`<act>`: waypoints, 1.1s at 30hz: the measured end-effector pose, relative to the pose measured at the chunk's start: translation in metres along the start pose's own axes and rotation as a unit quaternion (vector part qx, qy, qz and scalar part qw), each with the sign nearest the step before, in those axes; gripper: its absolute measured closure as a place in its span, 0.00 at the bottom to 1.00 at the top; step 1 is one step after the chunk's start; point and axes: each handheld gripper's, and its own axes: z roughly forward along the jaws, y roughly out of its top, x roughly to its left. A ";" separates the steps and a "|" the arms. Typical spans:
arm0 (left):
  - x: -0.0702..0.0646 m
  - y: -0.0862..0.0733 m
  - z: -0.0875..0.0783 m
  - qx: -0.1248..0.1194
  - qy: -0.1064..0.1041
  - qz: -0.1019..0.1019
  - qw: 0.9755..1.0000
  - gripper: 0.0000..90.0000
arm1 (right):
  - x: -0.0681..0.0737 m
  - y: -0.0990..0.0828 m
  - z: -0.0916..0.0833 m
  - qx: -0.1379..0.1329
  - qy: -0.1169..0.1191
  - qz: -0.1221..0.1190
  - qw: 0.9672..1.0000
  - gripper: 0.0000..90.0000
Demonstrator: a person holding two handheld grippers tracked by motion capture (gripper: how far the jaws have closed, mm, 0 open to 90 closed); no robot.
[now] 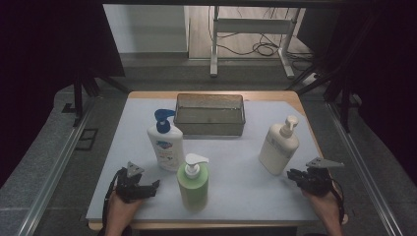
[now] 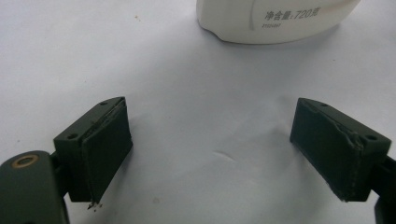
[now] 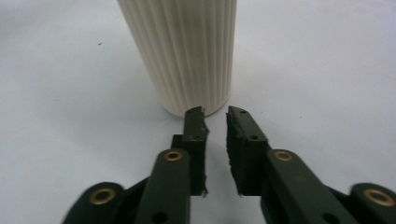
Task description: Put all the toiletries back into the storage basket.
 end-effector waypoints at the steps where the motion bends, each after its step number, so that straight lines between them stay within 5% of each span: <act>1: 0.000 0.000 0.000 0.000 0.000 0.000 1.000 0.13 | 0.001 0.001 -0.001 -0.001 -0.001 -0.002 1.000 0.79; 15: 0.000 0.000 0.000 0.000 0.000 0.000 1.000 0.13 | 0.007 0.012 -0.010 -0.015 -0.005 -0.007 1.000 0.38; 22: 0.000 0.000 0.000 -0.001 0.000 -0.001 1.000 0.13 | 0.010 0.019 -0.012 -0.025 0.013 -0.013 1.000 0.29; 33: 0.000 0.000 0.000 -0.001 0.000 -0.001 1.000 0.13 | 0.013 0.037 -0.016 -0.040 0.005 -0.031 0.999 0.21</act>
